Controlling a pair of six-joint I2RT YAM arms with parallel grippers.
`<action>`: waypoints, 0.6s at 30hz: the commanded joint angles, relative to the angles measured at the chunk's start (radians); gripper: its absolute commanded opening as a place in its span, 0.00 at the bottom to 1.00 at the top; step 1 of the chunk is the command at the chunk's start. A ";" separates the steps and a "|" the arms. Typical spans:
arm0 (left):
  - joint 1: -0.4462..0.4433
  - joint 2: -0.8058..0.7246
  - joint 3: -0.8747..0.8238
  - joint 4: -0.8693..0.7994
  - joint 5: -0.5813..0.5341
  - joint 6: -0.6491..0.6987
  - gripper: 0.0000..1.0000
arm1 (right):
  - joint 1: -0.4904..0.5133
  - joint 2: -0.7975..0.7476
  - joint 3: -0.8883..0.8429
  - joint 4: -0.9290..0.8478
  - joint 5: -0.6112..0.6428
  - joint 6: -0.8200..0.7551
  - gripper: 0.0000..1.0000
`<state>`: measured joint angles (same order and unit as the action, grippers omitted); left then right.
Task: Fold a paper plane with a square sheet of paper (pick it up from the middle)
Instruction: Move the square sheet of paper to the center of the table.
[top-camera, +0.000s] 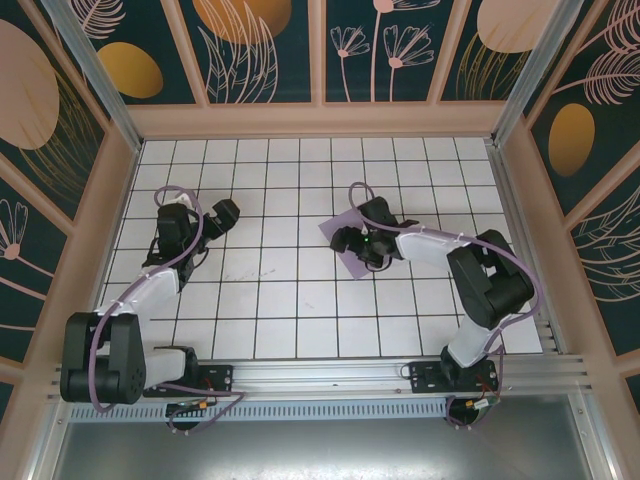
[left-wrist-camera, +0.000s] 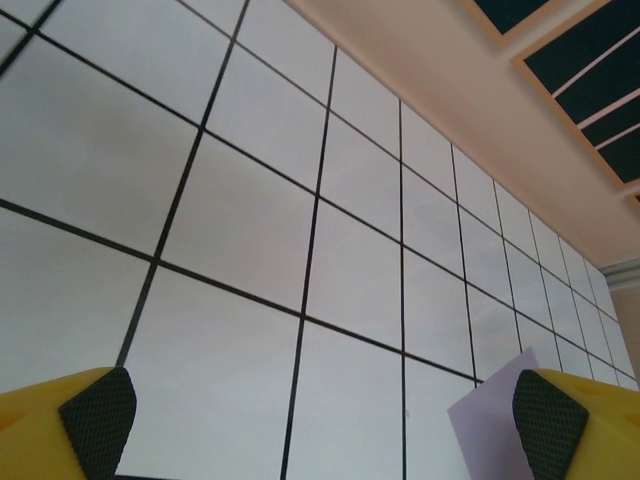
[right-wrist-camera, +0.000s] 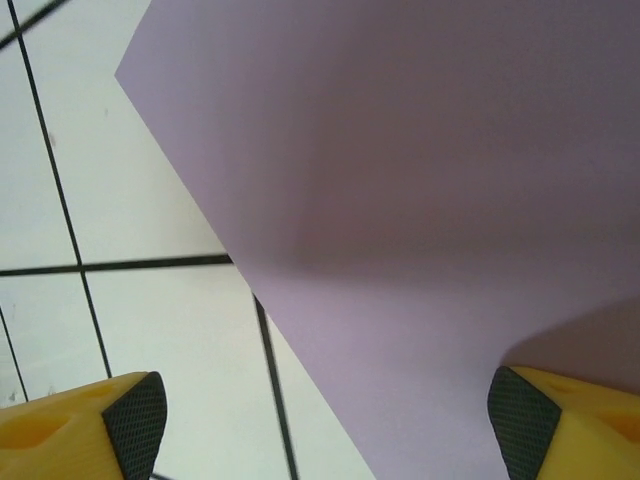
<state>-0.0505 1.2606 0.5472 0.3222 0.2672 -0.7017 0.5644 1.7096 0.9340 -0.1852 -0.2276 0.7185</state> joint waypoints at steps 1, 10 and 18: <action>-0.003 0.017 -0.009 0.060 0.063 -0.037 0.99 | -0.027 -0.028 0.074 -0.138 0.058 0.009 0.90; -0.040 0.036 0.000 0.041 0.111 -0.051 0.99 | -0.199 0.161 0.272 -0.247 0.072 -0.208 0.88; -0.086 0.071 0.012 0.041 0.084 -0.063 0.99 | -0.204 0.179 0.235 -0.282 0.180 -0.184 0.88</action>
<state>-0.1219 1.3148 0.5461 0.3405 0.3557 -0.7483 0.3595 1.8942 1.2041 -0.3904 -0.0975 0.5327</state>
